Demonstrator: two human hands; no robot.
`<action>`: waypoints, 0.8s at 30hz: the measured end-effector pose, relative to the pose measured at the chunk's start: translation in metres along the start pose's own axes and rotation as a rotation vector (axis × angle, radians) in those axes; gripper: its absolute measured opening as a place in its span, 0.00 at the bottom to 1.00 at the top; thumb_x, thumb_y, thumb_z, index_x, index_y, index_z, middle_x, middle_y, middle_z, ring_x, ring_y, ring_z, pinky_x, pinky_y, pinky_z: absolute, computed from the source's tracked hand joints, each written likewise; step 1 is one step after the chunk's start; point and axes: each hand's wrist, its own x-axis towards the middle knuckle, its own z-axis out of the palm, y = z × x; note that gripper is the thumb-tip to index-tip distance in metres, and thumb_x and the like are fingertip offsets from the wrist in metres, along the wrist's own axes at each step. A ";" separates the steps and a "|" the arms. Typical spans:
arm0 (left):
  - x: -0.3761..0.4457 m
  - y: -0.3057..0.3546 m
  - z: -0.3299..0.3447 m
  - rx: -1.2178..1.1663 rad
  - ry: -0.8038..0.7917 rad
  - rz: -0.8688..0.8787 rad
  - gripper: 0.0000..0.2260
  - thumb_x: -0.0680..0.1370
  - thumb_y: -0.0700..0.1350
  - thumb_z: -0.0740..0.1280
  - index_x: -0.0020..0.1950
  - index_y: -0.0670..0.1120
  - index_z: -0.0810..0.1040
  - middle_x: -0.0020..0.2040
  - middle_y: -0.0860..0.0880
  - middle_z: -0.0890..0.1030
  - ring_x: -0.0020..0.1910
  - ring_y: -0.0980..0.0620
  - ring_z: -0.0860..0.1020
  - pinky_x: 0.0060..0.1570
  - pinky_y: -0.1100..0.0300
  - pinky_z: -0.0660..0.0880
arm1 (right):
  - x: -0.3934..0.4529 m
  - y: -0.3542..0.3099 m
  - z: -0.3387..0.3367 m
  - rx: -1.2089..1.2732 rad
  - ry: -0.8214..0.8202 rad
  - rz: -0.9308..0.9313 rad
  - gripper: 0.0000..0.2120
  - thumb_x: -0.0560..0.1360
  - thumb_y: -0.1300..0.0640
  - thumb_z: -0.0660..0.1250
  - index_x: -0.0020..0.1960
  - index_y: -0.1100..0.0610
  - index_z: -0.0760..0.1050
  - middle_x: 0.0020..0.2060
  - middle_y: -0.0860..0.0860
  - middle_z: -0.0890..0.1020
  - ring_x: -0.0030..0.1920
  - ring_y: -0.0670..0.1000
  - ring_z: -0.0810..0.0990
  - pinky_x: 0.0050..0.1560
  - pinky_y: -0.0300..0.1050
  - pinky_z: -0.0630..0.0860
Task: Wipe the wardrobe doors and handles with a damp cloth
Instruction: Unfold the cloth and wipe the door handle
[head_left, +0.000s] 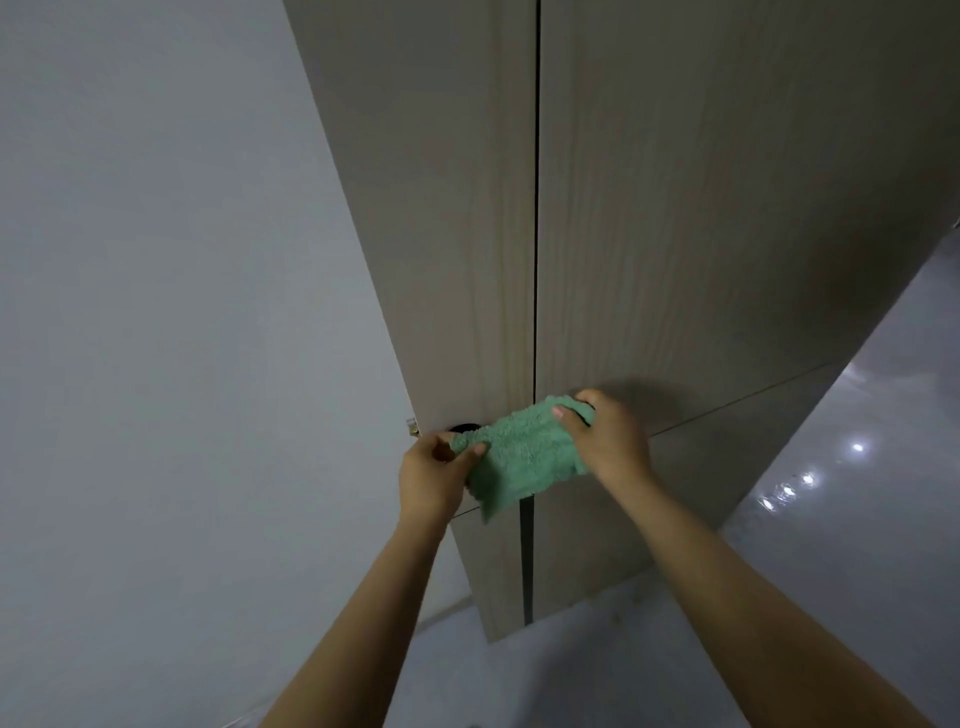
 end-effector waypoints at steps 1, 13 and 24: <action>0.001 -0.002 0.005 0.046 0.069 0.010 0.12 0.72 0.46 0.75 0.38 0.43 0.74 0.35 0.47 0.78 0.37 0.47 0.77 0.37 0.56 0.75 | -0.001 0.002 0.008 -0.110 0.063 -0.035 0.14 0.76 0.48 0.67 0.57 0.55 0.76 0.49 0.51 0.80 0.47 0.53 0.77 0.46 0.46 0.72; 0.012 -0.023 -0.003 -0.139 0.197 0.113 0.19 0.78 0.45 0.67 0.68 0.47 0.68 0.63 0.50 0.66 0.60 0.54 0.69 0.58 0.64 0.68 | -0.026 -0.021 0.100 -0.533 0.170 -0.406 0.24 0.78 0.42 0.51 0.36 0.53 0.78 0.31 0.50 0.81 0.35 0.53 0.77 0.46 0.49 0.64; 0.035 -0.032 -0.017 -0.118 0.009 0.181 0.21 0.80 0.49 0.64 0.73 0.55 0.68 0.63 0.56 0.78 0.63 0.58 0.75 0.65 0.53 0.72 | -0.010 0.001 0.095 -0.456 0.360 -0.463 0.19 0.76 0.51 0.56 0.30 0.56 0.76 0.27 0.52 0.78 0.31 0.54 0.73 0.41 0.48 0.61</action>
